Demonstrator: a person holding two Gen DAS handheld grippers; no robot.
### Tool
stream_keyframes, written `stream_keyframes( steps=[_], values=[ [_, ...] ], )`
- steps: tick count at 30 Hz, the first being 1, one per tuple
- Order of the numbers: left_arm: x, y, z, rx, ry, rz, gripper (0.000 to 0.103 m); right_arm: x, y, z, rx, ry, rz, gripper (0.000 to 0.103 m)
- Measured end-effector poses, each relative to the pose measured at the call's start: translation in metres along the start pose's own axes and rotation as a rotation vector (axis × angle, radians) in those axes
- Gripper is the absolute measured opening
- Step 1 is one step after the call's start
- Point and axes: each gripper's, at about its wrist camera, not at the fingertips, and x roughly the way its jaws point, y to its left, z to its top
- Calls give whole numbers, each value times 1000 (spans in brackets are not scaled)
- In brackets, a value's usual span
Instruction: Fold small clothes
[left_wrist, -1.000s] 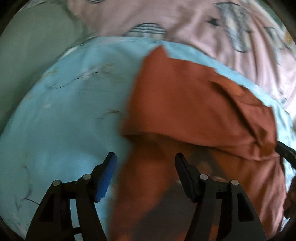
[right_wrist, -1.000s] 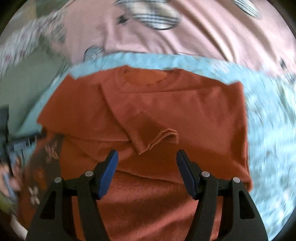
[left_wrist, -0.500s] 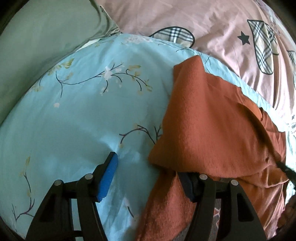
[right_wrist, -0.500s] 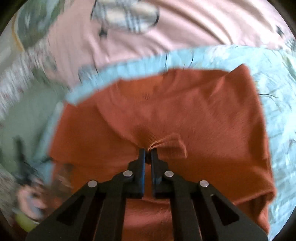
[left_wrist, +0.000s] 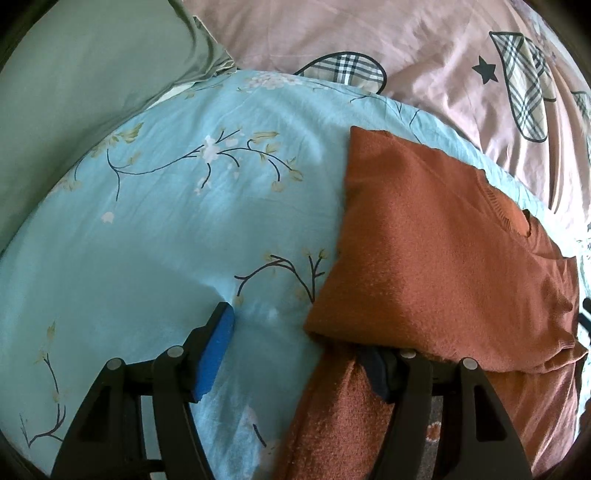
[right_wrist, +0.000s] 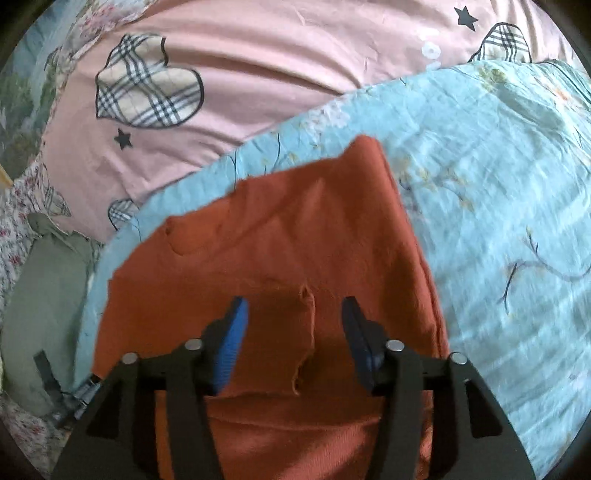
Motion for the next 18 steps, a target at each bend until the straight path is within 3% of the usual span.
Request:
stream_keyframes(
  steps=[3, 4, 5, 7, 9, 12, 14, 18],
  values=[
    [-1, -2, -1, 6, -10, 10, 67, 22, 9, -5, -27, 61, -15, 56],
    [-1, -3, -2, 10, -11, 15, 67, 30, 15, -5, -53, 72, -12, 44],
    [-1, -4, -2, 12, -11, 16, 67, 34, 19, -7, -70, 87, 0, 8],
    [-2, -3, -2, 8, -13, 11, 67, 28, 28, -3, -57, 85, 67, 8],
    [-3, 0, -2, -2, -17, -1, 67, -6, 40, 7, -98, -40, 97, 8],
    [-3, 2, -2, -8, -18, -12, 67, -38, 39, 19, -117, -145, 47, 8],
    [-4, 0, -1, -2, -13, -9, 67, -29, 24, 22, -99, -103, -14, 8],
    [-5, 0, -2, 1, -3, -14, 67, 2, 0, 13, -48, 20, -25, 9]
  ],
)
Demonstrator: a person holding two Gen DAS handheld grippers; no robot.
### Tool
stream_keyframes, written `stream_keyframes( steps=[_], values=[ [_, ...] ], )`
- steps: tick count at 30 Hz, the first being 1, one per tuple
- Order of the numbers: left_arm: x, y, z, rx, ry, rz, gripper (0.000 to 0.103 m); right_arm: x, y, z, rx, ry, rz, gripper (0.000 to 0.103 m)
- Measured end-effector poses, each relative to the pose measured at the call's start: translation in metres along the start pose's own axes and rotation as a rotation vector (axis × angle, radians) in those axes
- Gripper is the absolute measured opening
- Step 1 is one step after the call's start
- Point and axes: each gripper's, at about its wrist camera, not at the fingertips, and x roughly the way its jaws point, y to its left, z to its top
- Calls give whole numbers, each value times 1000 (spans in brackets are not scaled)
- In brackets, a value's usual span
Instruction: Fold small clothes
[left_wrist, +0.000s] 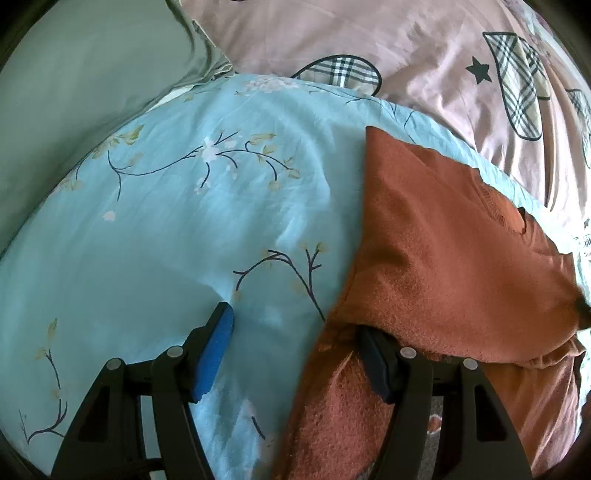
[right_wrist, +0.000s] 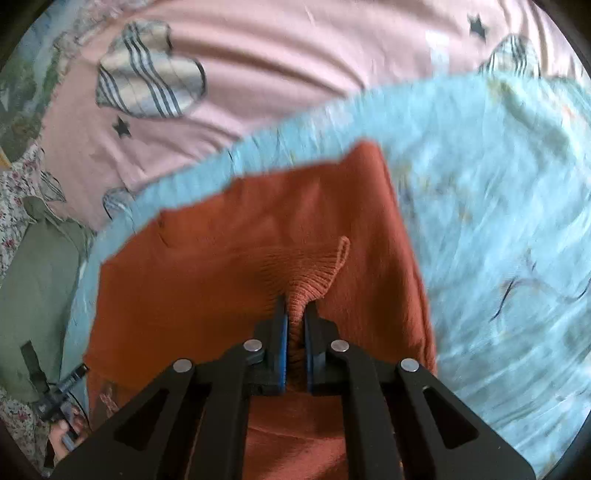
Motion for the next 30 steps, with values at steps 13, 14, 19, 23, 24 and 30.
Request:
stream_keyframes(
  steps=[13, 14, 19, 23, 24, 30],
  values=[
    [-5, 20, -1, -45, 41, -60, 66, 12, 34, -29, -109, 99, -71, 25],
    [-5, 20, -1, -36, 50, -57, 67, 15, 27, -30, -105, 105, -104, 18],
    [-19, 24, -12, 19, 89, -39, 66, -33, 6, -34, -20, 21, -130, 24],
    [-44, 29, -37, 41, 115, -72, 66, -85, 9, -59, -48, -12, -32, 43],
    [-51, 29, -45, 51, 121, -77, 66, -97, 11, -69, -62, -20, -19, 44],
    [-99, 24, -103, 140, 152, -123, 68, -143, 14, -122, -69, -18, 47, 47]
  ],
)
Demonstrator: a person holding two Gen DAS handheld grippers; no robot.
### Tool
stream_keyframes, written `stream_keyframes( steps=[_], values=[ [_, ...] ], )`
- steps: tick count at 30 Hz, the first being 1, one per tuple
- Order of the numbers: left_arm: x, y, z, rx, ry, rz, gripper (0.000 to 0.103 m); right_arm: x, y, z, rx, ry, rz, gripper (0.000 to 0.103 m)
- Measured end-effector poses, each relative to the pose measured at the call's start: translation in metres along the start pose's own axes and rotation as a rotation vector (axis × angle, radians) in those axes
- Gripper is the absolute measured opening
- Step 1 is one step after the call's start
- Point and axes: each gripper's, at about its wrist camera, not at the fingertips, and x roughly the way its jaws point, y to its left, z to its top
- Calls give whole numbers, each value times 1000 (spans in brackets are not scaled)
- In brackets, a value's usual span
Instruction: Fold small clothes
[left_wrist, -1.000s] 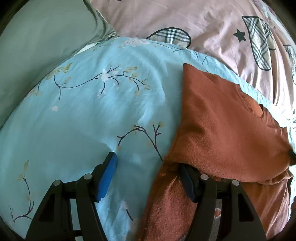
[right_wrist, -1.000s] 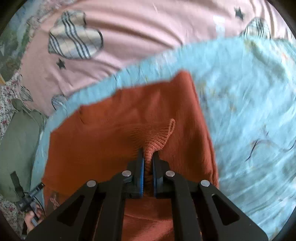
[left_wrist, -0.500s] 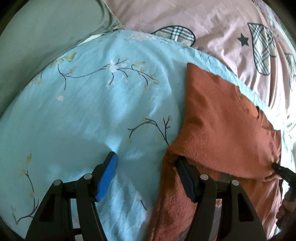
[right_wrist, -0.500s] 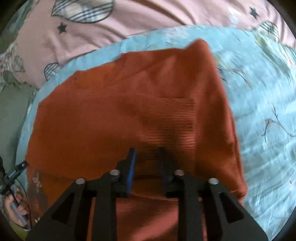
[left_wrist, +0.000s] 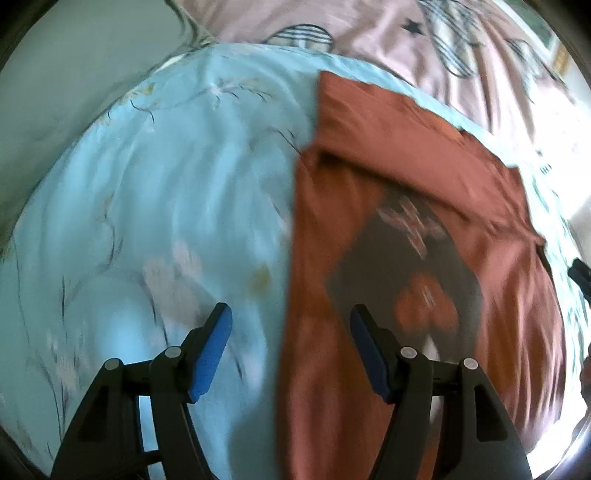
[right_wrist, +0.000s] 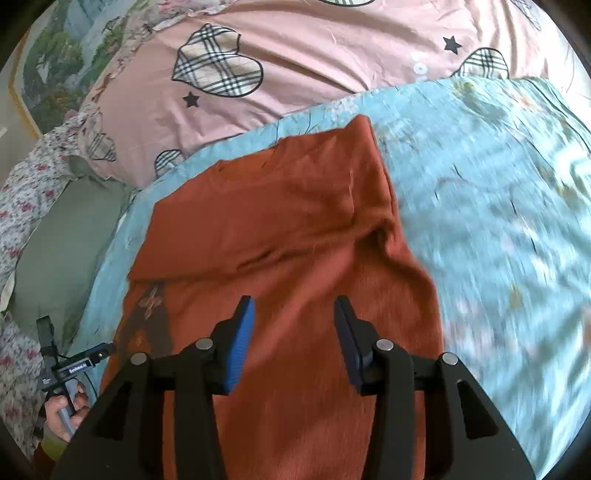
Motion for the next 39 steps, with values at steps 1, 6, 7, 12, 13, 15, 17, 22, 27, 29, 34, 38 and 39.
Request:
stream_keyframes(
  steps=[1, 6, 7, 12, 13, 15, 17, 22, 27, 29, 34, 38, 39],
  values=[
    [-4, -1, -9, 4, 7, -15, 70, -2, -2, -6, 4, 1, 5, 48],
    [-24, -3, -54, 6, 37, -71, 71, -23, -7, -39, 32, 12, 12, 51],
    [-30, -5, -63, 15, 38, -76, 71, -25, -8, -42, 37, 11, 12, 52],
    [-49, -16, -97, 77, 39, -105, 71, -41, -18, -64, 72, 0, 3, 56],
    [-51, -18, -102, 94, 35, -103, 70, -44, -21, -68, 77, -2, 1, 56],
    [-56, -21, -112, 118, 30, -98, 70, -51, -25, -76, 83, -8, -5, 56],
    [-59, -20, -118, 114, 27, -111, 70, -58, -29, -81, 85, -14, -11, 57],
    [-62, -10, -123, 70, 31, -211, 69, -76, -40, -97, 93, -18, -24, 60],
    [-65, 1, -125, 51, 38, -279, 25, -88, -58, -113, 120, 12, -33, 60],
    [-62, 11, -125, 31, 52, -285, 11, -92, -63, -117, 111, 25, -39, 61],
    [-59, 25, -126, -45, 84, -371, 20, -96, -64, -132, 90, 75, 14, 63],
    [-61, 10, -125, -13, 89, -404, 54, -85, -61, -142, 85, 113, 57, 64],
    [-62, 4, -125, 7, 89, -397, 57, -80, -61, -143, 93, 121, 75, 64]
  ],
)
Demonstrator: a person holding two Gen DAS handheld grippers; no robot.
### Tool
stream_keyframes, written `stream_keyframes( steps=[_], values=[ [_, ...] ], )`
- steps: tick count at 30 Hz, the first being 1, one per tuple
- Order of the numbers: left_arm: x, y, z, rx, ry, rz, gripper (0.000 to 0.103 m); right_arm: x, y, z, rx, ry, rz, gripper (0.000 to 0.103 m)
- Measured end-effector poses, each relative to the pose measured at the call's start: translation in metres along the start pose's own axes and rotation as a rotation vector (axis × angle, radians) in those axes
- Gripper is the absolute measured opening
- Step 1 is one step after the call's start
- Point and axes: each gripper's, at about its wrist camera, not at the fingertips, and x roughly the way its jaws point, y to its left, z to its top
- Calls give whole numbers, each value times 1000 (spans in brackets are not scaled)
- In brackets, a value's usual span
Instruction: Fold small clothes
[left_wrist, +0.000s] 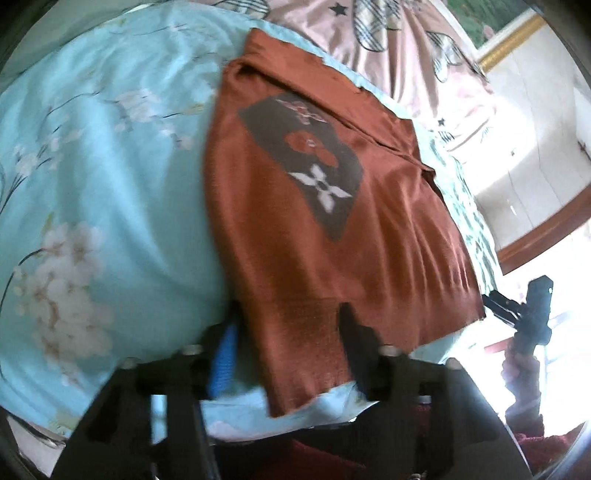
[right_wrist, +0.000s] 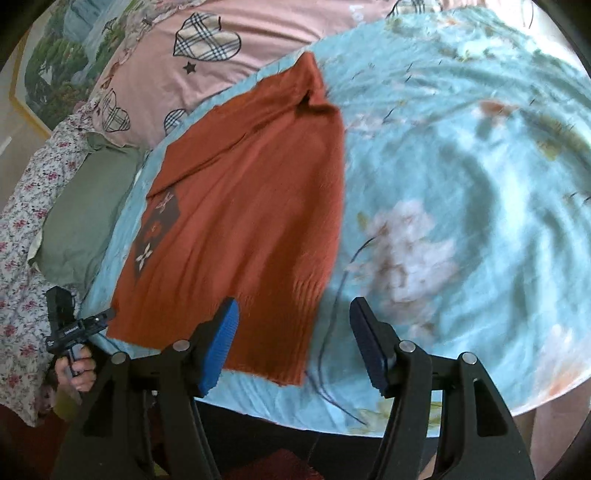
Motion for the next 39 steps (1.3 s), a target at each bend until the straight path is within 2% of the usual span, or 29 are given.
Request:
stream_keyframes(
  steps=[3, 5, 6, 7, 8, 9, 10, 12, 15, 17, 19, 20, 21, 22, 23, 27, 29, 34, 39],
  values=[
    [7, -11, 0, 53, 8, 52, 57, 10, -4, 0, 47, -9, 74, 64],
    [8, -11, 0, 68, 10, 64, 53, 13, -9, 0, 94, -29, 118, 63],
    [8, -11, 0, 68, 11, 69, 48, 13, -13, 1, 119, -39, 142, 62],
    [8, -9, 1, 68, 12, 72, 43, 14, -15, 1, 130, -44, 156, 48],
    [8, -6, 2, 65, 12, 72, 39, 15, -15, 1, 130, -39, 150, 18],
    [7, -2, 2, 62, 10, 74, 32, 20, -17, 0, 132, -10, 144, 11],
    [6, 2, 2, 59, 7, 78, 19, 22, -18, -1, 140, 2, 150, 11],
    [3, 9, 1, 50, 3, 80, 6, 17, -20, -5, 136, -17, 166, 11],
    [-3, 12, -2, 39, -2, 72, 8, 9, -24, -8, 130, -41, 179, 11],
    [2, 16, -2, 10, 17, 53, 11, 14, -24, -7, 130, -20, 188, 15],
    [5, 18, 2, -16, 27, 7, 26, 21, -20, -7, 120, 12, 192, 18],
    [6, 17, 4, -17, 26, -11, 27, 22, -15, -8, 103, 14, 192, 18],
    [7, 13, 5, 0, 17, -8, 25, 23, -11, -8, 80, 16, 184, 18],
    [7, 9, 5, 23, 7, 12, 8, 24, -8, -8, 69, 12, 182, 14],
    [6, 5, 4, 52, -9, 42, 5, 22, -9, -9, 77, 1, 192, 12],
    [-19, 6, -3, 26, -115, 17, 4, 1, -25, -11, 140, -86, 253, 11],
    [-30, 12, -6, -6, -154, 0, 4, -3, -32, -15, 159, -88, 255, 11],
    [-26, 22, -9, -44, -140, 3, 4, 5, -37, -20, 176, -45, 256, 11],
    [-31, 21, 4, -55, -158, -18, 4, -7, -24, 0, 155, -90, 313, 11]
  ],
)
